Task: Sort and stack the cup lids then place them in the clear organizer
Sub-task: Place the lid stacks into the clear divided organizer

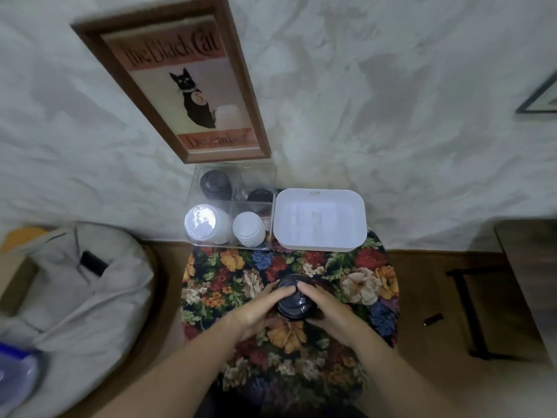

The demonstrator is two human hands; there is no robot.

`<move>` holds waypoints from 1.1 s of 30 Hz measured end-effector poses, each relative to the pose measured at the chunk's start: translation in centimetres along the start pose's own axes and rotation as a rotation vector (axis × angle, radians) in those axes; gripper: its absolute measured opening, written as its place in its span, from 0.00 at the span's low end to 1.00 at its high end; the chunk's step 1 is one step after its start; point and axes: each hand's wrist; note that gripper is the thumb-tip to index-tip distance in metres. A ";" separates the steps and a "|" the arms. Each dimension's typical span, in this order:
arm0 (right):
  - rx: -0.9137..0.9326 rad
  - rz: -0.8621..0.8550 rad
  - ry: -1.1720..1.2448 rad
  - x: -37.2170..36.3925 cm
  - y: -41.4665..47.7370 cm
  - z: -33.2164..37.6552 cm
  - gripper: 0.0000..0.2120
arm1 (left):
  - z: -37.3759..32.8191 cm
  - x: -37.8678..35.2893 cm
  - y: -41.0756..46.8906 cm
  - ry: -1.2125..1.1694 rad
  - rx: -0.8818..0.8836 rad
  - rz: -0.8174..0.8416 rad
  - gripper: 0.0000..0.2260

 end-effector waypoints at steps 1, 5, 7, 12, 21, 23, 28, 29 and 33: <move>0.015 0.019 -0.021 -0.8 0.3 1.1 0.41 | -1.0 0.5 -0.5 0.018 -0.028 -0.010 0.55; 0.126 0.017 -0.118 -3.3 1.3 5.7 0.35 | -6.4 2.2 -2.2 0.143 -0.167 -0.049 0.47; 0.172 0.002 -0.170 -4.2 1.8 8.5 0.30 | -9.6 2.4 -3.1 0.177 -0.231 -0.046 0.39; 0.234 -0.012 -0.246 -5.4 3.2 16.0 0.17 | -16.9 2.5 -3.6 0.220 -0.344 -0.101 0.29; 0.200 0.014 -0.341 -6.2 9.9 23.8 0.27 | -23.6 6.8 -1.4 0.164 -0.448 -0.102 0.28; 0.170 0.024 -0.370 -6.0 11.5 24.3 0.31 | -23.8 7.7 -1.0 0.157 -0.453 -0.118 0.24; 0.123 0.061 -0.398 -6.0 13.7 25.2 0.27 | -23.7 9.4 0.0 0.092 -0.467 -0.156 0.21; 0.108 0.062 -0.409 -6.0 14.0 25.3 0.26 | -23.6 9.6 0.2 0.082 -0.466 -0.157 0.20; 0.068 0.056 -0.432 -5.2 15.1 25.4 0.25 | -23.6 10.3 1.0 0.061 -0.460 -0.167 0.18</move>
Point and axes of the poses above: each hand's wrist, its own y-axis towards the middle knuckle, its own x-axis out of the back of the hand, z = x × y, and after that the axes turned 14 degrees about z, right-handed
